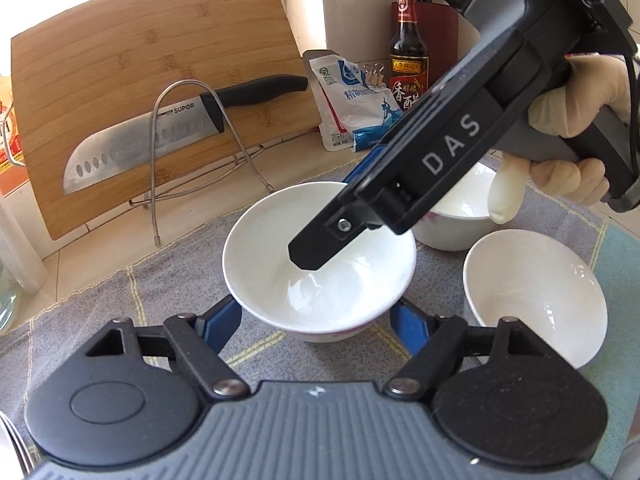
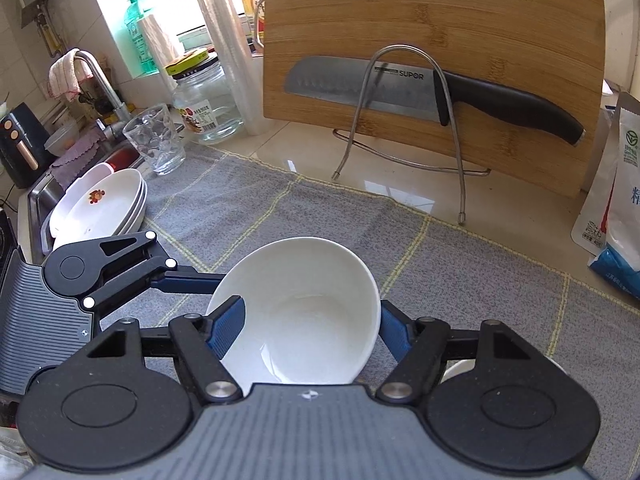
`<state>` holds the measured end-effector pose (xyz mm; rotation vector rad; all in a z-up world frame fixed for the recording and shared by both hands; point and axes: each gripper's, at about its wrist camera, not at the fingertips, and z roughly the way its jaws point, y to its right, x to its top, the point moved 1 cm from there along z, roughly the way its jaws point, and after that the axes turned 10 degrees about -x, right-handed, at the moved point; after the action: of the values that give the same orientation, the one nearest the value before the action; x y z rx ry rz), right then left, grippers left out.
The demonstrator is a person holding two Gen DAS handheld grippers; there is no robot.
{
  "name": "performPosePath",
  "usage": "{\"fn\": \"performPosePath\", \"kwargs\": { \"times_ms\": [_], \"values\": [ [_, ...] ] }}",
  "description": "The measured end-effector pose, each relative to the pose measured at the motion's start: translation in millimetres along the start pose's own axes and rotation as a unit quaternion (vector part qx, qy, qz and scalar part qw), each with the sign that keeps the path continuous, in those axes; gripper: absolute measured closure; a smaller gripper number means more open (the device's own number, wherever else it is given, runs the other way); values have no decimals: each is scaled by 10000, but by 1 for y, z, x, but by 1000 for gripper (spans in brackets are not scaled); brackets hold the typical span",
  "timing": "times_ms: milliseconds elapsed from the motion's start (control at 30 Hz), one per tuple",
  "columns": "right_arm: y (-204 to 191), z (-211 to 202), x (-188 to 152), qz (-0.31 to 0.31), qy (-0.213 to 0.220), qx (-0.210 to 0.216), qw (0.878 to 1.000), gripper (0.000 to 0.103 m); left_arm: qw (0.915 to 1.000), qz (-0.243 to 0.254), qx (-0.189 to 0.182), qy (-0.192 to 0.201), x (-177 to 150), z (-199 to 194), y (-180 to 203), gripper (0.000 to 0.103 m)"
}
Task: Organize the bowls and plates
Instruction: 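Lift and carry the white bowl with the right tool toward another bowl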
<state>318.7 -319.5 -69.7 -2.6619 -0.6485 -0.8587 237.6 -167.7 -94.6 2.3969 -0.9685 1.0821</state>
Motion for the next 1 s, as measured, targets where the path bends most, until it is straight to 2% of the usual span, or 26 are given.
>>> {"fn": "performPosePath", "kwargs": {
  "times_ms": [333, 1000],
  "values": [
    [-45, -8, -5, -106, 37, 175, 9998, 26, 9998, -140, 93, -90, -19, -40, -2, 22],
    [-122, -16, -43, 142, -147, 142, 9997, 26, 9988, -97, -295, -366, -69, -102, -4, 22]
  ]
}}
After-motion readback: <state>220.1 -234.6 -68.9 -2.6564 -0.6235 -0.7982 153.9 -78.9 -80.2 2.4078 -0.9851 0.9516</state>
